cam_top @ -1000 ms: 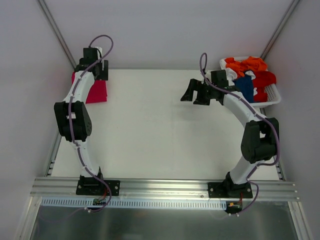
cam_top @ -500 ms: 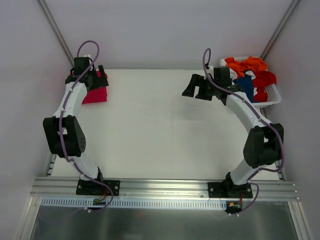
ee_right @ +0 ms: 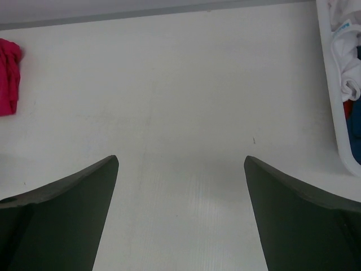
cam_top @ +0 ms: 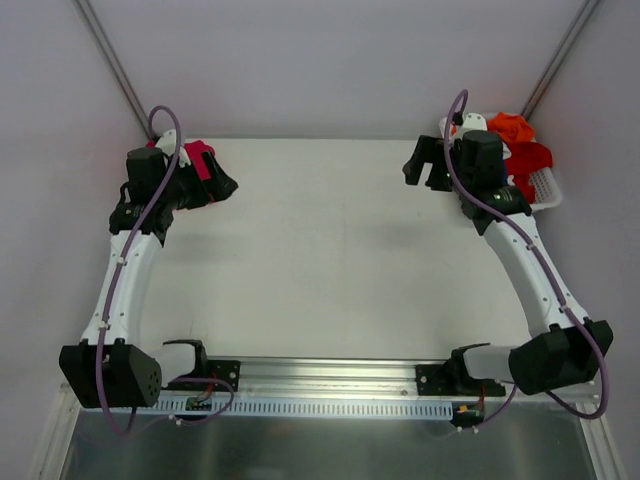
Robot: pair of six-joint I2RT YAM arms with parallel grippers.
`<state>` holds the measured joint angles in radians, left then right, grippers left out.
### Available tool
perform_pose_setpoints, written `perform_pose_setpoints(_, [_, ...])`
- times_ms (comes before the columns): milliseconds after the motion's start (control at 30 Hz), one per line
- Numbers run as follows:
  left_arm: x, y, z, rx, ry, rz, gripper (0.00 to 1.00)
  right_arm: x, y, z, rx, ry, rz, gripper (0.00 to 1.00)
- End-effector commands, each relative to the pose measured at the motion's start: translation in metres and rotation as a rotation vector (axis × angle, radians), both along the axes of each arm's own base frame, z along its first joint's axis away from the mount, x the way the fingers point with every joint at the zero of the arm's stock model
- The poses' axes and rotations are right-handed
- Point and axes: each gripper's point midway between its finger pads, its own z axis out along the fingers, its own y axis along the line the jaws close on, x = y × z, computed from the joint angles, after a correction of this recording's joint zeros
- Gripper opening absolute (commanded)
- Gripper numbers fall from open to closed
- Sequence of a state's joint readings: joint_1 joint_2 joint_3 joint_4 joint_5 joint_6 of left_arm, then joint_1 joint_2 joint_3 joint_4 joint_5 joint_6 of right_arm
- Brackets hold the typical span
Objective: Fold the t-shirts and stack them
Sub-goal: Neatly place the folded tshirt to the corner
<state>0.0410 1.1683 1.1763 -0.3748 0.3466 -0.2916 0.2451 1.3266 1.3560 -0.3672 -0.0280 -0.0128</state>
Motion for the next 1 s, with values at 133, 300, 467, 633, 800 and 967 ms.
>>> perform_pose_setpoints(133, [-0.016,0.005,-0.005,-0.024,-0.023,0.055,0.99,-0.006,-0.012,0.008,0.023,-0.151,-0.065,1.00])
perform_pose_setpoints(300, [-0.016,0.002,-0.007,-0.071,-0.012,0.073,0.99,-0.003,-0.007,-0.005,0.088,-0.099,-0.089,0.99])
perform_pose_setpoints(467, [-0.020,0.002,-0.005,-0.096,-0.036,0.089,0.99,-0.001,0.010,-0.010,0.150,-0.068,-0.035,0.99])
perform_pose_setpoints(633, [-0.020,0.004,0.003,-0.057,-0.074,0.074,0.99,-0.005,0.011,-0.011,0.139,-0.066,-0.025,0.99])
perform_pose_setpoints(800, [-0.021,0.003,0.004,-0.062,-0.076,0.070,0.99,-0.008,0.008,-0.009,0.127,-0.073,-0.027,1.00])
perform_pose_setpoints(967, [-0.027,0.001,0.003,-0.065,-0.080,0.057,0.99,-0.012,0.009,-0.006,0.113,-0.087,-0.003,0.99])
